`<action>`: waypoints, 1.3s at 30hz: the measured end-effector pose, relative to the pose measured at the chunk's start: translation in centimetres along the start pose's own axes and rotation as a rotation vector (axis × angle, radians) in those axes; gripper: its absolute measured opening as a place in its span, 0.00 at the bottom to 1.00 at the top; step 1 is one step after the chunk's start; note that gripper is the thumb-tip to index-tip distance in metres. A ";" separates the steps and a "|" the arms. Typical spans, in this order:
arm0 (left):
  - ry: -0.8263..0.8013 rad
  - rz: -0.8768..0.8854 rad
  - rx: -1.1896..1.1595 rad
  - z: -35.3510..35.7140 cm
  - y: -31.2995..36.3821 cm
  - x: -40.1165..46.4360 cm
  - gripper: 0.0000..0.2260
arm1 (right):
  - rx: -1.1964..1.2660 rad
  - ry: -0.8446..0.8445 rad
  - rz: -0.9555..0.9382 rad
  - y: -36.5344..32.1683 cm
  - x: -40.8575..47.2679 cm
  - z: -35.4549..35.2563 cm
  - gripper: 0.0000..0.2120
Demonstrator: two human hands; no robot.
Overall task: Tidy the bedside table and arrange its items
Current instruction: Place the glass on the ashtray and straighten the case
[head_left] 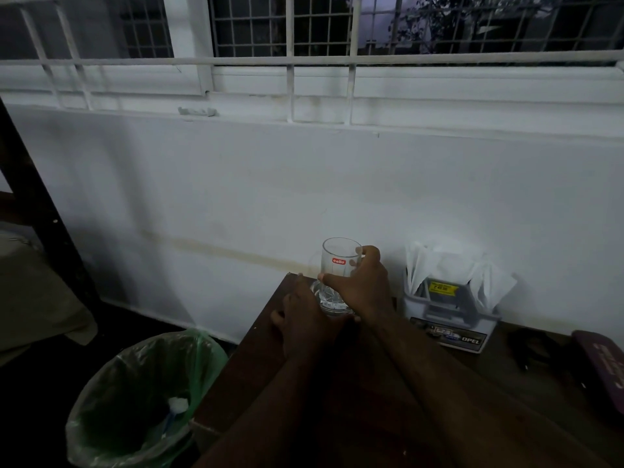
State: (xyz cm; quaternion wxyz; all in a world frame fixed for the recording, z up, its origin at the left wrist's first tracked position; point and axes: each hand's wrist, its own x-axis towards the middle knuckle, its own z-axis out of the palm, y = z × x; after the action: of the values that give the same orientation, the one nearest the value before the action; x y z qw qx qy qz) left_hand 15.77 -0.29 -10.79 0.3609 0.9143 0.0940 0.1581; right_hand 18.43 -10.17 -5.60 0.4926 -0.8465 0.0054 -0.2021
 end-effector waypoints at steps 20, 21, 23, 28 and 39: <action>-0.006 0.024 0.005 -0.7 0.5 -0.8 0.41 | 0.002 -0.024 -0.009 0.4 -0.3 0.4 0.40; -0.002 0.022 -0.003 -0.7 0.6 -0.8 0.40 | 0.005 -0.029 -0.005 0.4 -0.3 0.5 0.40; 0.008 0.015 -0.023 -0.7 0.8 -0.8 0.38 | 0.009 -0.033 0.003 0.4 -0.3 0.4 0.41; -0.035 0.070 0.112 -0.6 -0.1 -0.7 0.33 | -0.085 -0.065 -0.077 -0.9 -3.1 -1.4 0.53; -0.103 0.078 -0.066 -0.4 0.5 -0.6 0.42 | -0.463 0.533 -0.372 8.6 -11.0 -15.5 0.26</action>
State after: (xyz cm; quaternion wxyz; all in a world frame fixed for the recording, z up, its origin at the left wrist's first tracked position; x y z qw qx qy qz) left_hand 15.07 -0.59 -10.30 0.3887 0.9118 0.0344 0.1279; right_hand 4.57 -25.18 -9.77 0.2251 -0.8395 0.0249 -0.4939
